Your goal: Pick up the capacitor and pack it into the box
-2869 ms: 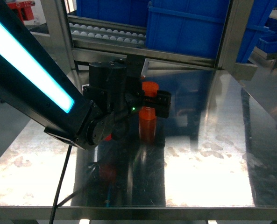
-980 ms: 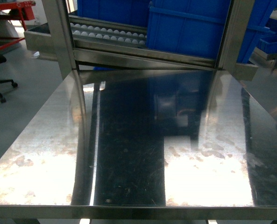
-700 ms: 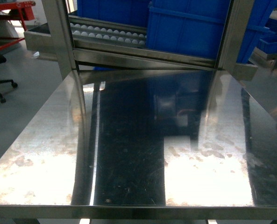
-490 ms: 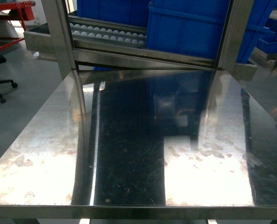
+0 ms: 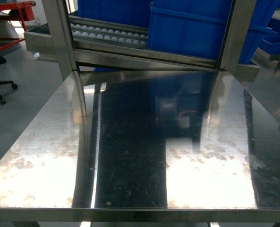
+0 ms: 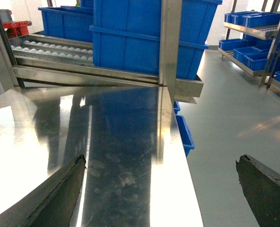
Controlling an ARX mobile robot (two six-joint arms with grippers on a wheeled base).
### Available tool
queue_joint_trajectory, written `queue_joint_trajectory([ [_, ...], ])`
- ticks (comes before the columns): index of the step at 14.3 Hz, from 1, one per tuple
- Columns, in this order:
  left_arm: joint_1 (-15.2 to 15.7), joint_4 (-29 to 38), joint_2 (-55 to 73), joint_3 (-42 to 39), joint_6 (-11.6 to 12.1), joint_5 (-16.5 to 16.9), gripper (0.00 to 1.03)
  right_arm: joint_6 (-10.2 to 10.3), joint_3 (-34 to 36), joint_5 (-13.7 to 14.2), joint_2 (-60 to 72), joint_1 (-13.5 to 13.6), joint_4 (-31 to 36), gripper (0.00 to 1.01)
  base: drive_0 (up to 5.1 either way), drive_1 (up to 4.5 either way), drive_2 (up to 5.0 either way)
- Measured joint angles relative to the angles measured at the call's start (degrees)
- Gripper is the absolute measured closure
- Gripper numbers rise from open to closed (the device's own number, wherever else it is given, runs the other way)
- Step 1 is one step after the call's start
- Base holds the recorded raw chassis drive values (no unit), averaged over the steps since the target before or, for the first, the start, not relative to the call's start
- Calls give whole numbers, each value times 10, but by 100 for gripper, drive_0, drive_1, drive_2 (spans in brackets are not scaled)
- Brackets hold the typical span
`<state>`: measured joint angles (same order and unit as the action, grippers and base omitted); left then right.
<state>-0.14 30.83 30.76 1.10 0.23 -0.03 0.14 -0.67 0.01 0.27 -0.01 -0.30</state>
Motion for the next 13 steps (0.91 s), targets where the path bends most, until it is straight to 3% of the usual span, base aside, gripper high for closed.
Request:
queue_joint_trajectory([
  [7, 0, -134, -131, -3, 0, 0, 61, 0, 0, 0, 0, 0, 0, 3, 0, 0, 0],
  [13, 0, -205, -202, -3, 0, 0, 61, 0, 0, 0, 0, 0, 0, 3, 0, 0, 0],
])
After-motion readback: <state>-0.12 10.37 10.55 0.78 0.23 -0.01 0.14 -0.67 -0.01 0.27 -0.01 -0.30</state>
